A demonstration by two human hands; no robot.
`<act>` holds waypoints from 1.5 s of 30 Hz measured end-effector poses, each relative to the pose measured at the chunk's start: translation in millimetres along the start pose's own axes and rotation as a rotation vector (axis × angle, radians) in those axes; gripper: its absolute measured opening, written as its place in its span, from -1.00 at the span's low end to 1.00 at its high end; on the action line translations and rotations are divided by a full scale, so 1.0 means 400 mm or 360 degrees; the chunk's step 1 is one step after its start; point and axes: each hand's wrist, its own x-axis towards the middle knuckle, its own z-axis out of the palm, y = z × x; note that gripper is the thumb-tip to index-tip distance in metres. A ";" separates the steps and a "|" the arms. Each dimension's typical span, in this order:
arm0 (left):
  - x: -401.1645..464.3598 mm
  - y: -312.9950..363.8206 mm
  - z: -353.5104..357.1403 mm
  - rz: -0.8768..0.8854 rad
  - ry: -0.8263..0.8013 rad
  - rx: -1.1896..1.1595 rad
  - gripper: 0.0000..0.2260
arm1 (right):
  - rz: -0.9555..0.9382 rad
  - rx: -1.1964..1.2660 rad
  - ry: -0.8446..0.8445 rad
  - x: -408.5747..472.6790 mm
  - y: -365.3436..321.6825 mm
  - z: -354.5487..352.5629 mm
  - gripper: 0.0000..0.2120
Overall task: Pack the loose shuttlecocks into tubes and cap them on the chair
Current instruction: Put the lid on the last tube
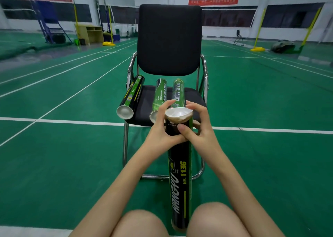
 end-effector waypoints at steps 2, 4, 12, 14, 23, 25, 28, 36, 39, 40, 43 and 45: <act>-0.001 0.007 0.003 0.0099 -0.0032 0.0064 -0.34 | -0.0064 -0.0002 0.0055 0.001 -0.003 0.002 -0.62; 0.002 0.008 0.006 0.0218 -0.0041 0.0138 -0.39 | -0.0080 -0.0001 0.0088 0.002 -0.003 0.002 -0.65; 0.002 0.014 0.012 0.0347 -0.0084 0.0285 -0.47 | -0.0150 0.0069 0.0185 -0.001 -0.003 0.002 -0.71; 0.001 0.010 0.012 0.0343 -0.0079 0.0267 -0.47 | -0.0139 0.0086 0.0192 -0.004 -0.007 0.004 -0.70; 0.007 -0.006 0.004 0.0082 -0.0002 0.0137 -0.37 | 0.0031 0.0253 0.0103 -0.010 -0.014 -0.012 -0.67; 0.006 -0.005 0.004 0.0063 -0.0002 0.0136 -0.37 | 0.0036 0.0228 0.0107 -0.009 -0.011 -0.013 -0.69; 0.006 -0.002 0.001 0.0032 -0.0019 0.0119 -0.36 | 0.0052 0.0169 0.0154 -0.008 -0.011 -0.013 -0.71; 0.002 0.001 -0.006 -0.0044 -0.0046 0.0051 -0.37 | 0.0130 0.0231 0.0195 -0.008 -0.007 -0.017 -0.72; -0.001 0.001 -0.010 -0.0068 -0.0065 0.0036 -0.37 | 0.0180 0.0211 0.0170 -0.010 -0.006 -0.017 -0.73; -0.001 0.002 -0.011 -0.0071 -0.0072 0.0043 -0.37 | 0.0185 0.0204 0.0175 -0.010 -0.005 -0.018 -0.73; -0.001 0.005 -0.013 -0.0075 -0.0079 0.0061 -0.39 | 0.0225 0.0190 0.0189 -0.007 -0.007 -0.019 -0.73; -0.001 0.003 -0.016 -0.0063 -0.0075 0.0086 -0.41 | 0.0247 0.0203 0.0188 -0.007 -0.007 -0.016 -0.73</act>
